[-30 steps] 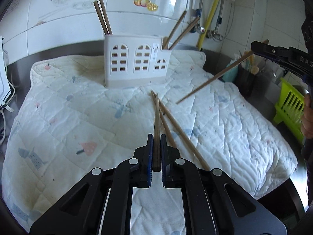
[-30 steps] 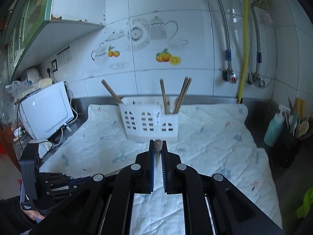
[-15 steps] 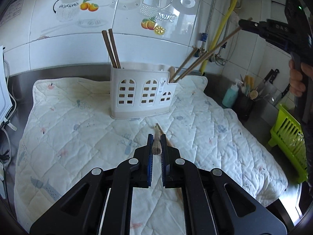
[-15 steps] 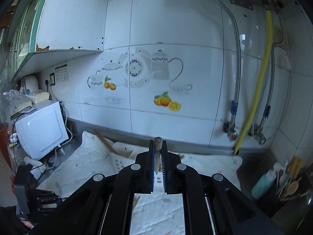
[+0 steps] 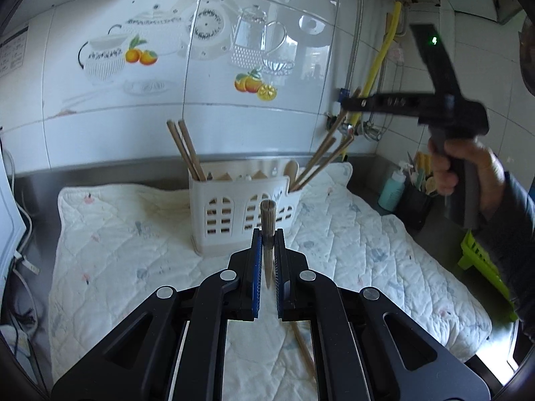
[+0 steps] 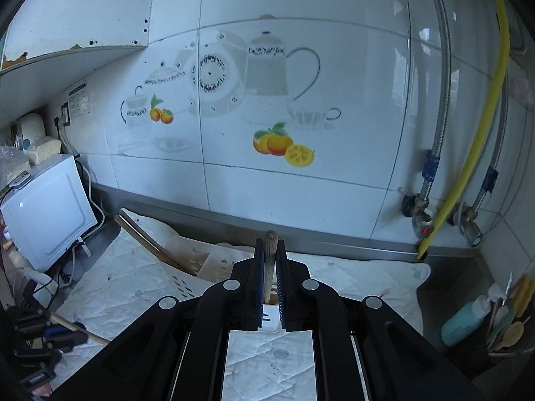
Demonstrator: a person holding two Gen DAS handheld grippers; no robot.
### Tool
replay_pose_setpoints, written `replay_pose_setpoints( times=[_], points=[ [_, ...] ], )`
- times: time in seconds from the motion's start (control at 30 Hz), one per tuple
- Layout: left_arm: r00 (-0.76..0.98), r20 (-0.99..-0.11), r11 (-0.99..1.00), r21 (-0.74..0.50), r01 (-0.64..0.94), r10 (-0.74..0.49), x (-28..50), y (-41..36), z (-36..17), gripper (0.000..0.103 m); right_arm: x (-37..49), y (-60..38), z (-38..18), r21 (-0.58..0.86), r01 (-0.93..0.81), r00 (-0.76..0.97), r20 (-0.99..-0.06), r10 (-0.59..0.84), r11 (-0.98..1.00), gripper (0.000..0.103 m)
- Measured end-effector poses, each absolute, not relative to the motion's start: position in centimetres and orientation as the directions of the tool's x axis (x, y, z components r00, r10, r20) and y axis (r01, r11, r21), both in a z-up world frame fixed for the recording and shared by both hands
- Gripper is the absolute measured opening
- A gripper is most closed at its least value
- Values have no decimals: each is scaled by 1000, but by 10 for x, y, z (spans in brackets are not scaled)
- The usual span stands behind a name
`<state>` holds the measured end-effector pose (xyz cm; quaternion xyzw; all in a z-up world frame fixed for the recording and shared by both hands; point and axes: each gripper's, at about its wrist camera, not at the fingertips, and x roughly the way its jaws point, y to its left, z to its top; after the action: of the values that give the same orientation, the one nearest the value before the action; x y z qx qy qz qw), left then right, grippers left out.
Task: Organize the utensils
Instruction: 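Lift both chopsticks upright above the white holder, then drop both chopsticks into the white holder by opening both tools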
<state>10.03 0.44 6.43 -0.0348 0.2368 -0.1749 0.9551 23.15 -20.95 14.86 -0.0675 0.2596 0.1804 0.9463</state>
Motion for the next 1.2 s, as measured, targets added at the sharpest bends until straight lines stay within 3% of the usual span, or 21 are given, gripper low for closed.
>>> replay_pose_setpoints(
  times=[0.27, 0.4, 0.47, 0.73, 1.2],
  points=[
    [862, -384, 944, -104, 314, -329, 112, 5, 104, 5, 212, -222, 152, -36, -353, 844, -444, 301, 935, 25],
    [893, -324, 950, -87, 299, -311, 118, 7, 136, 5, 185, -232, 157, -55, -353, 863, -405, 302, 934, 28],
    [909, -290, 954, -68, 292, -298, 122, 6, 151, 5, 171, -237, 156, -54, -346, 872, -386, 300, 937, 34],
    [950, -220, 974, 4, 226, -220, 152, -7, 185, 5, 120, -252, 120, 44, -375, 852, -376, 363, 926, 35],
    [913, -349, 976, -34, 214, -212, 212, -9, 145, 6, 93, -242, 37, 140, -387, 761, -509, 402, 911, 35]
  ],
)
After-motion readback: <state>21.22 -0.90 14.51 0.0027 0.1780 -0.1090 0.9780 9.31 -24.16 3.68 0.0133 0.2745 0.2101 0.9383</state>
